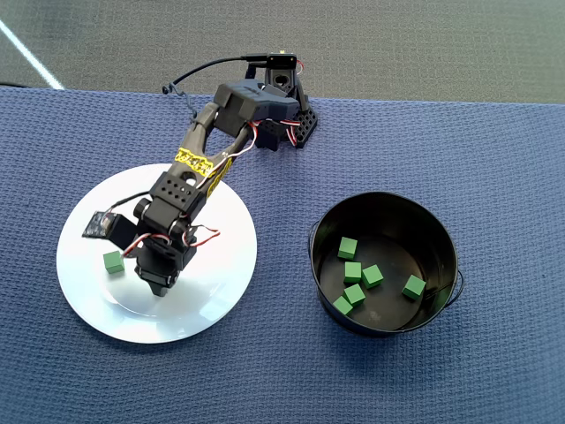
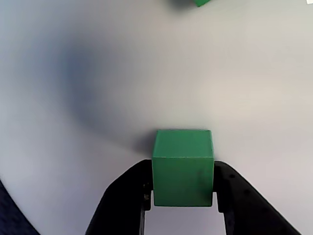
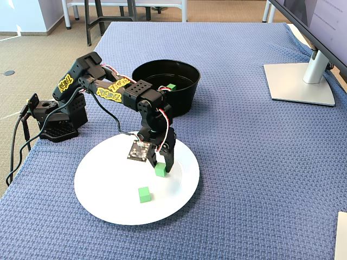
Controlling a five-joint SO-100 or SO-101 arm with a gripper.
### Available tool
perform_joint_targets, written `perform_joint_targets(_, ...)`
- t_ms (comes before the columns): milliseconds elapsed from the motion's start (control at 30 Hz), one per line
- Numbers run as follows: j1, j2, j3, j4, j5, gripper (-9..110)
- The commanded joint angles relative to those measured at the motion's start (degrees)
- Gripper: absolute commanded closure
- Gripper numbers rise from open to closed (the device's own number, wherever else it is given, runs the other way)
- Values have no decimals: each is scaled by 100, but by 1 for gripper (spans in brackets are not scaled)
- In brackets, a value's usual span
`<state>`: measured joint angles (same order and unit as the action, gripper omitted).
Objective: Pick up the green cubes from the white plate and place them in the black recipient
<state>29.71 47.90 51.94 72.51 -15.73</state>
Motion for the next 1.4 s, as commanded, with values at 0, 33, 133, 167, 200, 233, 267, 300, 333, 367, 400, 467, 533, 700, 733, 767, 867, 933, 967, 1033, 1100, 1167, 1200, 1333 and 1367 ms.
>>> perform_joint_targets(0,62,1362,624,-299,211,102)
perform_joint_targets(33,79,1696,905,-413,237,102)
perform_joint_targets(133,62,2927,2004,-800,202,102)
perform_joint_targets(167,18,3366,2391,-923,202,102)
perform_joint_targets(200,-44,3814,2786,-1020,202,102)
perform_joint_targets(233,-132,4254,3155,-1099,220,102)
perform_joint_targets(267,-246,4693,3516,-1151,229,102)
perform_joint_targets(300,-378,5133,3858,-1169,255,102)
perform_joint_targets(333,-545,5537,4157,-1151,290,102)
perform_joint_targets(367,-721,5915,4412,-1072,343,102)
perform_joint_targets(400,-949,6267,4632,-967,404,102)
perform_joint_targets(467,-1503,6882,5010,-729,545,102)
perform_joint_targets(533,-2136,7348,5256,-457,791,102)
perform_joint_targets(700,-3964,7778,5370,-193,1441,102)
perform_joint_targets(733,-4289,7726,5326,-264,1547,102)
perform_joint_targets(767,-4588,7620,5247,-352,1644,102)
perform_joint_targets(867,-5265,6961,4825,-536,1898,102)
perform_joint_targets(933,-5537,6381,4491,-677,2048,102)
perform_joint_targets(967,-5634,6073,4315,-721,2101,102)
perform_joint_targets(1033,-5739,5537,4008,-791,2162,102)
perform_joint_targets(1100,-5766,5273,3832,-800,2206,94)
perform_joint_targets(1167,-5757,5194,3814,-773,2145,74)
perform_joint_targets(1200,-5704,5186,3841,-782,2145,71)
perform_joint_targets(1333,-5493,5405,4078,-896,1951,65)
perform_joint_targets(1367,-5440,5546,4104,-870,1890,66)
